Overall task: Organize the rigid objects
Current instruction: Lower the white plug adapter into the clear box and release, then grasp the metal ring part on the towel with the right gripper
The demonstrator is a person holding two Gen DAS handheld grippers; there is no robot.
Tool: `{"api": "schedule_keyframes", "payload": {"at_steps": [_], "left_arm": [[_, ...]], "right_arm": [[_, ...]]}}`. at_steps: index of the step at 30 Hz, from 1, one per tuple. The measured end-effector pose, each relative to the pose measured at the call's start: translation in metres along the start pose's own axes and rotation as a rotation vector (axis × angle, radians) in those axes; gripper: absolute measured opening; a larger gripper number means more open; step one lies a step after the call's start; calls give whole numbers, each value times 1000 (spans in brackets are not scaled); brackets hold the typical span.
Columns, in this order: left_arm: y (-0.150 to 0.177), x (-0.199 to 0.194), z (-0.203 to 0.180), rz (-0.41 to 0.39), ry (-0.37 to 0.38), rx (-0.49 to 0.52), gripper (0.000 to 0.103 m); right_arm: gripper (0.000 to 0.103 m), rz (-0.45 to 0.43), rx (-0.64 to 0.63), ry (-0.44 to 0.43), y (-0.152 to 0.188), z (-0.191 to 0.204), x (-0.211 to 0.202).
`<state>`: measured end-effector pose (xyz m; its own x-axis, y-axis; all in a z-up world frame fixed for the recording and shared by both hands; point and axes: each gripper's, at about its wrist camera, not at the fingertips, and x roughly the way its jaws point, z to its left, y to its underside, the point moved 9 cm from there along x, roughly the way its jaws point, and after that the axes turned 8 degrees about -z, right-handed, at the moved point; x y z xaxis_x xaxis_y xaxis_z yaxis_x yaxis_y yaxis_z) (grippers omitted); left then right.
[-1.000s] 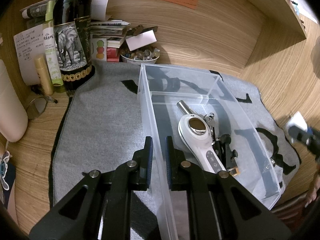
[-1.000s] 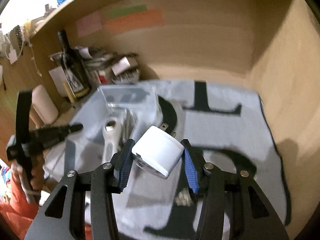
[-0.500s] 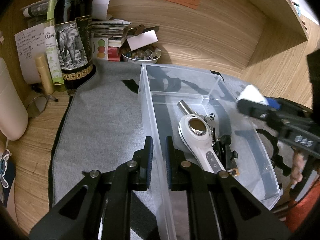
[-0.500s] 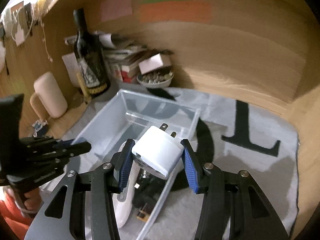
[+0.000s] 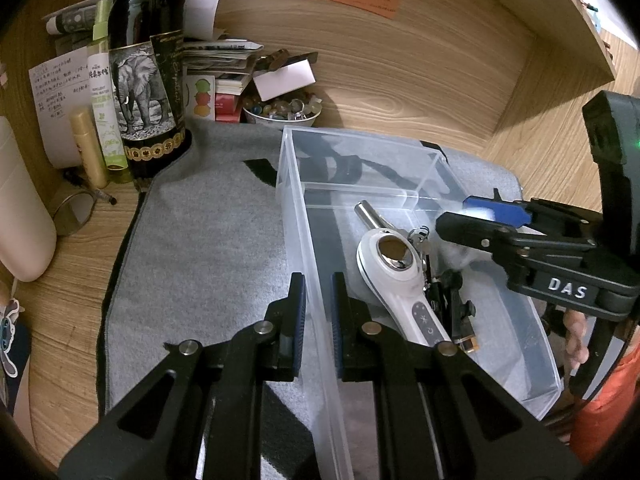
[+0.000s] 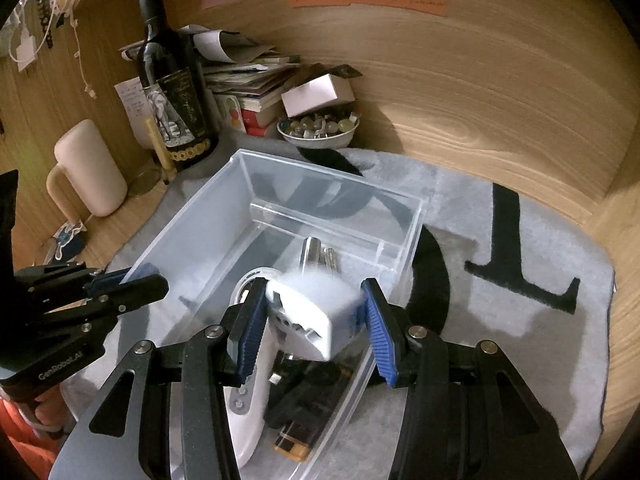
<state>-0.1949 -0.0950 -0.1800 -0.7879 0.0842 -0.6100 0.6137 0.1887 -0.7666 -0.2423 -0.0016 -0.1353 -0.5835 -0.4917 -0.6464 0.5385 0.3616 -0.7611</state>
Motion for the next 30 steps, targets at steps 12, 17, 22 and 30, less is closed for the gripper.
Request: {"api": "schedule_keyframes", "payload": {"at_steps": [12, 17, 22, 30], "left_arm": [[1, -5, 3, -1, 1, 4, 10], [1, -5, 3, 0, 2, 4, 10], [1, -6, 4, -1, -1, 8, 10], [1, -8, 4, 0, -1, 7, 10]], "right_arm": [[52, -136, 16, 63, -4, -7, -67], [53, -149, 54, 149, 12, -30, -94], [53, -114, 127, 236, 41, -62, -109], [54, 7, 274, 227, 101, -78, -99]]}}
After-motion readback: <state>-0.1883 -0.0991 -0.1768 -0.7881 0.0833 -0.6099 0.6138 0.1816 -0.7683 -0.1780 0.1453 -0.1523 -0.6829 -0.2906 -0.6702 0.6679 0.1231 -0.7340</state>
